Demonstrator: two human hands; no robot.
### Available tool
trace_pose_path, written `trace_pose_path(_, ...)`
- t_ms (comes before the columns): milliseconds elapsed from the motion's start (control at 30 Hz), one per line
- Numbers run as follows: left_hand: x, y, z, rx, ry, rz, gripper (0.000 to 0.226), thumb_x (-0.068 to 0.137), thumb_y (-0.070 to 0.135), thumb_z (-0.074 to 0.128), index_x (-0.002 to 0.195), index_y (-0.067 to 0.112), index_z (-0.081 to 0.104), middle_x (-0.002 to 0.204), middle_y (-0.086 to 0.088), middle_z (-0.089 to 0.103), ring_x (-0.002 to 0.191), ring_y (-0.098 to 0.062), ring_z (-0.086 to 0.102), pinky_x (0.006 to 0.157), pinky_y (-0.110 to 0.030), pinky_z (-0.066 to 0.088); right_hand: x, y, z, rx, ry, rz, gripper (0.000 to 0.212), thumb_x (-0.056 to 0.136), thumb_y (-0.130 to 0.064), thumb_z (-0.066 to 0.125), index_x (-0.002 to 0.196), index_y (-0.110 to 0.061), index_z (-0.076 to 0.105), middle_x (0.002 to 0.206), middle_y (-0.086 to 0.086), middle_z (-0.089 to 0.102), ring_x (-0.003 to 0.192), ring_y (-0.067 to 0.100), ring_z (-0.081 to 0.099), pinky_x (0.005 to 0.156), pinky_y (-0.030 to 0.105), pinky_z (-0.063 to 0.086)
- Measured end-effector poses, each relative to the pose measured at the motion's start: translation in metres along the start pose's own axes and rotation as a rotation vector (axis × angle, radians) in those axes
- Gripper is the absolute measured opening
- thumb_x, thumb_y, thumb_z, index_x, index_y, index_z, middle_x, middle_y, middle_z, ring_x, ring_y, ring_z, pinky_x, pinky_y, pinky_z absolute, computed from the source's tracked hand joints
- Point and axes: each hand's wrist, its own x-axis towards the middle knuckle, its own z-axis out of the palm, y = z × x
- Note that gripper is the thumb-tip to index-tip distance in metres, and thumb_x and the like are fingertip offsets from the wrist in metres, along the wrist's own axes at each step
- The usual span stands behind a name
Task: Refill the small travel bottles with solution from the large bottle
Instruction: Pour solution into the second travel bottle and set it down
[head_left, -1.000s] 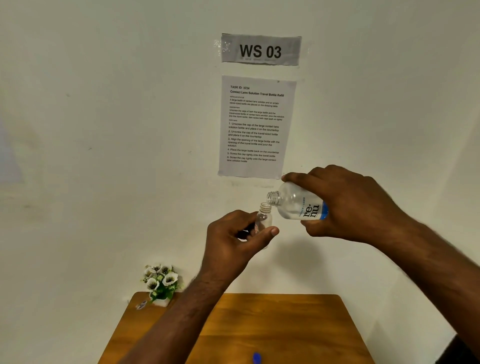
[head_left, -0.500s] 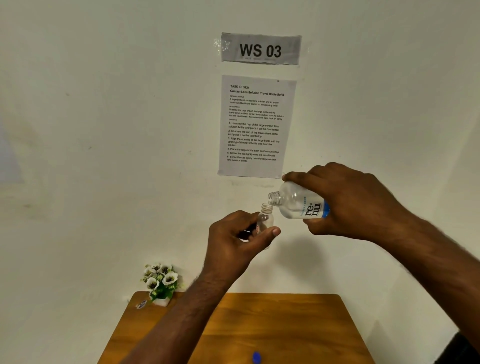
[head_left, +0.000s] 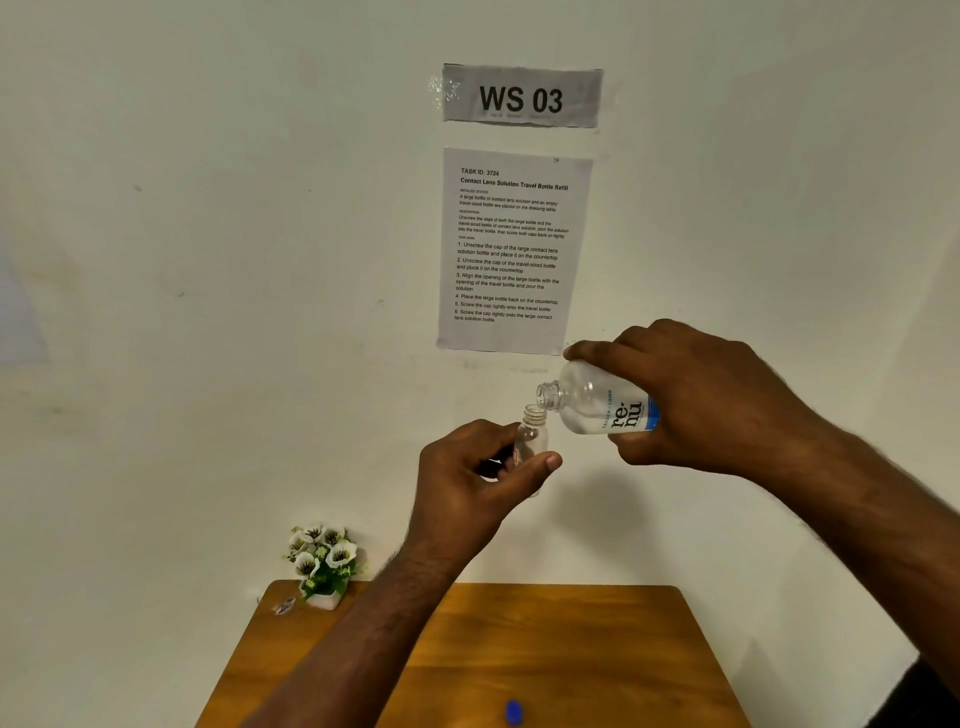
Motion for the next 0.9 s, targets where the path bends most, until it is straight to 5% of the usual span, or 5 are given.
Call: trace_pose_path(900,0.0027,-0.0046,0.0026,0.018,0.004,-0.001,0.037,0.079,0.049,0.081,0.099,0.018,0.083,0.081,0.003,0.075,0.075,-0.018,0.071,0.065,-0.025,0.059,0.0066,0.0034,0.0034,-0.008,0.0,-0.027,0.088,0.067,-0.051,0.073,0.145,-0.046,0.032,0.115,-0.014,0.059,0.099,0.015,0.053,0.057,0.024,0.035)
